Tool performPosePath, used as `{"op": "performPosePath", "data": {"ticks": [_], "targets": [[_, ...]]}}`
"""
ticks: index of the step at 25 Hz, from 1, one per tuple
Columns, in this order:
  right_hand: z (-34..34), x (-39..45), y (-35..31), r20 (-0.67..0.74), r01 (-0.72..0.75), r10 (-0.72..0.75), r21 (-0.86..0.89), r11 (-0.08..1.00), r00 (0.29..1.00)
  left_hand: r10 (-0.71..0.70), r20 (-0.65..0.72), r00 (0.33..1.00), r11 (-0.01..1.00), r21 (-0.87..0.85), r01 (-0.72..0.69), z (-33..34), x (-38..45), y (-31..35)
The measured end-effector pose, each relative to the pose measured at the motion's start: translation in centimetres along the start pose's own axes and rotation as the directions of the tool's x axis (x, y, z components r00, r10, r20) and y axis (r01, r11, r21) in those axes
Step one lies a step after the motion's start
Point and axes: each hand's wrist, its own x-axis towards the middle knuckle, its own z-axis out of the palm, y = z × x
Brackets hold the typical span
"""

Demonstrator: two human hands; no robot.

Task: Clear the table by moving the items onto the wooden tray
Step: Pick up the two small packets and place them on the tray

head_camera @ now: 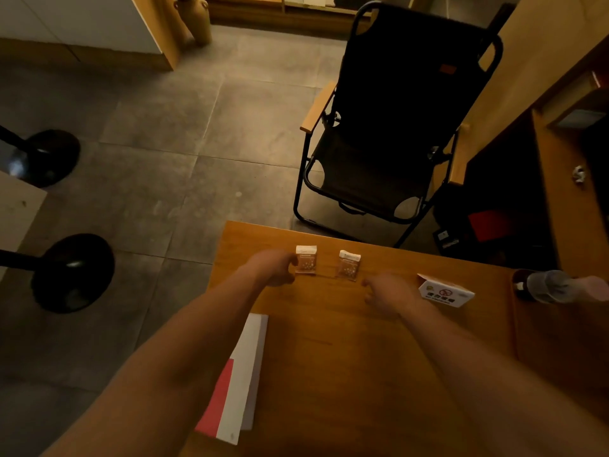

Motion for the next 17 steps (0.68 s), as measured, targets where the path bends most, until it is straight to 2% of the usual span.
{"op": "performPosePath", "data": {"ticks": [6, 11, 17], "targets": [[-0.4, 3.4, -1.0, -0.18, 0.009, -0.019, -0.057, 0.998, 0.984, 0.061, -0.162, 0.985, 0.998, 0.029, -0.057, -0.9, 3.1, -0.9], [0.3, 4.8, -1.7, -0.231, 0.003, -0.011, -0.033, 0.999, 0.973, 0.119, -0.248, 0.961, 0.992, 0.079, -0.102, 0.9, 4.2, -1.0], [1.5, 5.4, -2.6, -0.321, -0.034, 0.027, -0.015, 0.999, 0.947, 0.098, -0.346, 0.933, 0.994, 0.075, -0.076, 3.4, 3.9, -1.0]]}}
